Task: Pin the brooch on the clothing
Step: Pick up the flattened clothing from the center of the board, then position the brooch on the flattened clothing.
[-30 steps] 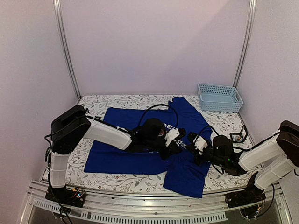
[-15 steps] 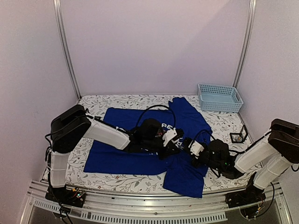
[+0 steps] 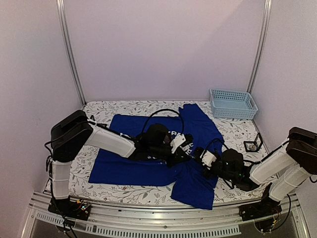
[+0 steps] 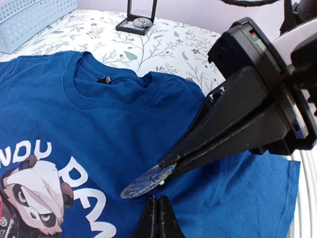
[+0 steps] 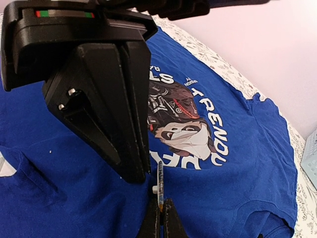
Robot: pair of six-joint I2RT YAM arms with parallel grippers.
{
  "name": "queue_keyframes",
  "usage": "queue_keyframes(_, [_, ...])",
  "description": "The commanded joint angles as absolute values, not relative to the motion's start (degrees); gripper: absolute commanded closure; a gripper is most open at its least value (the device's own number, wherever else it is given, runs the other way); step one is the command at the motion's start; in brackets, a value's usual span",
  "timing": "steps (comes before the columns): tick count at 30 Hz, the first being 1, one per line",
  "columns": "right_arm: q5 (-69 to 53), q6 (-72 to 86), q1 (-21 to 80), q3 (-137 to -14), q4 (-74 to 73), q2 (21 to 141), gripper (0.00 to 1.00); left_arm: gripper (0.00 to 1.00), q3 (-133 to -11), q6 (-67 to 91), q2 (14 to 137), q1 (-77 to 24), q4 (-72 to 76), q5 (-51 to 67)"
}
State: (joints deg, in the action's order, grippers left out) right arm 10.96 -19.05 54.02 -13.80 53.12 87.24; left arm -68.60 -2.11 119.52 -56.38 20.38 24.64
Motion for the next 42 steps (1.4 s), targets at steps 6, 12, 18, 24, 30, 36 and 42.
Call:
queue_keyframes(6, [3.97,-17.92,54.75,-13.17,52.67,84.57,1.0,1.0,-68.26,-2.2,118.11,-55.39,22.08,24.87])
queue_keyframes(12, [1.28,-17.11,54.67,-13.2,52.82,83.74,1.0,1.0,-68.32,-2.29,118.09,-55.3,21.78,25.05])
queue_keyframes(18, [-1.44,-14.59,54.67,-13.87,53.23,83.42,1.0,1.0,-68.41,-2.2,118.11,-55.31,21.79,25.06])
queue_keyframes(24, [-7.38,-6.85,52.33,-14.18,54.31,81.89,1.0,1.0,-67.89,-2.11,118.3,-55.28,21.96,24.19])
queue_keyframes(30, [-10.14,-3.81,52.21,-13.82,54.32,81.5,1.0,0.96,-67.99,-1.86,118.48,-55.33,22.67,23.49])
queue_keyframes(36, [-11.42,-1.72,51.44,-13.23,54.22,80.2,1.0,0.89,-66.94,-1.64,117.8,-55.29,23.33,23.01])
queue_keyframes(42, [-18.32,-0.37,47.05,-12.67,54.14,80.22,1.0,0.52,-62.0,-4.55,113.65,-54.85,24.93,22.78])
